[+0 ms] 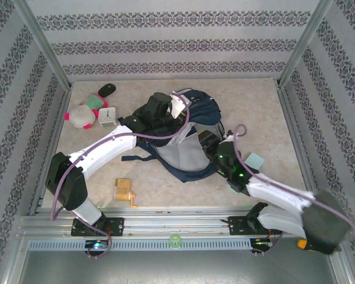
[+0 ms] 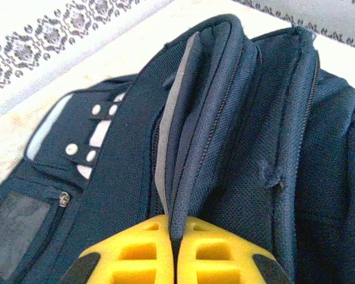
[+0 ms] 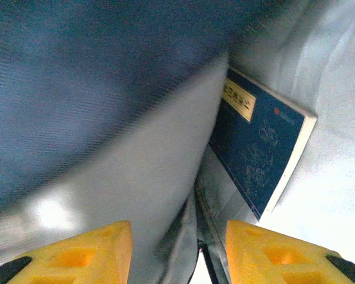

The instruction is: Pack books, pencil case, and school supplies into a backpack

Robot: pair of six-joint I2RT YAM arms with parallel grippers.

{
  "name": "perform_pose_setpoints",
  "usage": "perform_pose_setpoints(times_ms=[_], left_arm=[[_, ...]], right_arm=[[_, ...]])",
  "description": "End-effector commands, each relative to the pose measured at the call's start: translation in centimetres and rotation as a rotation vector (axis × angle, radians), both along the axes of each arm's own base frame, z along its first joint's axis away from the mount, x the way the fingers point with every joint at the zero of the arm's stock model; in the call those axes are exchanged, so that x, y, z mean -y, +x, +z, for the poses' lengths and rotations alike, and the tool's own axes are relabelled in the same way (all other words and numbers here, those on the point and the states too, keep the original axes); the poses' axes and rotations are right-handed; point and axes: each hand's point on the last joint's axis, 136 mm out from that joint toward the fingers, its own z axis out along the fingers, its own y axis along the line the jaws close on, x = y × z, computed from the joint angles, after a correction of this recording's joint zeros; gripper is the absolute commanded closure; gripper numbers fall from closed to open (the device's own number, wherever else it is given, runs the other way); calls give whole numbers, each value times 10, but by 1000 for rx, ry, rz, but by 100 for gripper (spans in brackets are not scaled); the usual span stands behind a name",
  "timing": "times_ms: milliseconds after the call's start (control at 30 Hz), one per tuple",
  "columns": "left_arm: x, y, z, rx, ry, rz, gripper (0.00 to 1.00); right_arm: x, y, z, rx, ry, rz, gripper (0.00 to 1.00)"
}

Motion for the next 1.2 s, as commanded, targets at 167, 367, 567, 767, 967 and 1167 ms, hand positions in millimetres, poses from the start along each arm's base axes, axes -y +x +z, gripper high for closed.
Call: perform_pose_setpoints(times_ms=[167,367,567,767,967,1167], left_arm=[[5,-24,-29,23,49,-205,100],[3,-55,-88,-61,136,-331,100],[3,-72,-149,-99,295,-404,100],[14,-77,-162,-162,267,-398,82],[3,-52,-87,-137,150,-257,43],[-55,-27,-20,-185,-110,19,28]], right_arm=[[73,-48,-4,-124,-346,66,52],[71,-53,8,-76,-415,159,52],[57,-44,12,3,-452,226,52],[46,-40,16,97,-567,294,52],[4,-55,43,364,-760,524,52],[-49,-77,32,523,-1037,890,49]])
